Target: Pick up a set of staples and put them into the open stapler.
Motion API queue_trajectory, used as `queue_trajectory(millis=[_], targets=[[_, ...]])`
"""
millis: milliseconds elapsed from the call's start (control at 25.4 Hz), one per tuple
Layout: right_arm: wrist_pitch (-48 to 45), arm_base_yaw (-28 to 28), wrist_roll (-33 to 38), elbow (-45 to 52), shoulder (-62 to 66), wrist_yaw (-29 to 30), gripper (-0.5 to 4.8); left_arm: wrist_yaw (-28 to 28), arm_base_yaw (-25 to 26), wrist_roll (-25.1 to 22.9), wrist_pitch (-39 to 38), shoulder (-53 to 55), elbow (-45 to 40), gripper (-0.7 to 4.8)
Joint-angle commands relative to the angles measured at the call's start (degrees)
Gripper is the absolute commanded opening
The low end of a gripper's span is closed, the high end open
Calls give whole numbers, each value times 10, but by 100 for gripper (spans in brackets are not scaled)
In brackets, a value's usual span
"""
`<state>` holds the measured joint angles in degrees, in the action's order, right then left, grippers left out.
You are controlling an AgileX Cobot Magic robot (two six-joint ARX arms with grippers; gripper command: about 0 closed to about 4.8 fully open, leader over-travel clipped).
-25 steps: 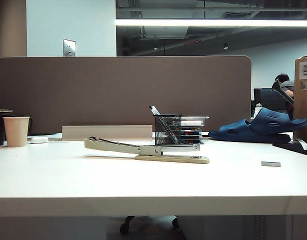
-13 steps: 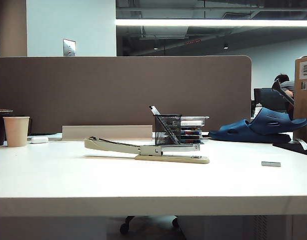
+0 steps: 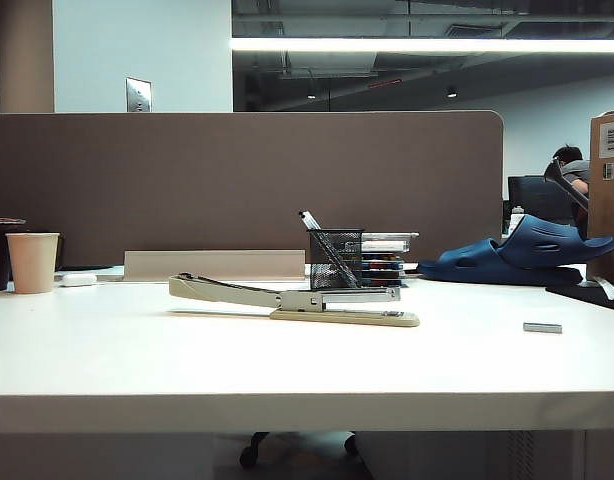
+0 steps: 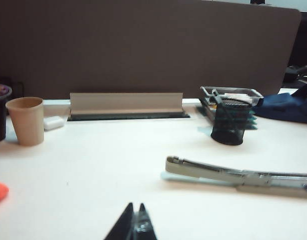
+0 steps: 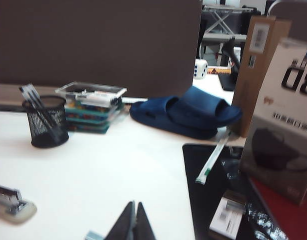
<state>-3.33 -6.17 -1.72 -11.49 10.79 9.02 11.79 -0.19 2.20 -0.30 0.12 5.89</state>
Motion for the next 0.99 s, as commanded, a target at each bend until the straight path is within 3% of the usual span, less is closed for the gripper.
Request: queue_trajectory(millis=[39,355,513,670,867,986], targets=[[59,0,2,-38,4,0,-5,16,-1,0,-33,1,38,-5],[151,0,2,-163,76,-1,-6,68,-1,-5,-74,54,135,-5],[228,1,2,-273,171,7,-5,158,-1,-8,-76,163,208,-5],[284,1,-7,-348,244,40,-6,217,-1,-40,-83,251,267,-5],[376,1,-76,-464,385,79,-5,259,-1,-127,-123,406,362,-5],[413,1,-121,-508,453,82,-5,289,-2,-134,-126,461,388,-5]])
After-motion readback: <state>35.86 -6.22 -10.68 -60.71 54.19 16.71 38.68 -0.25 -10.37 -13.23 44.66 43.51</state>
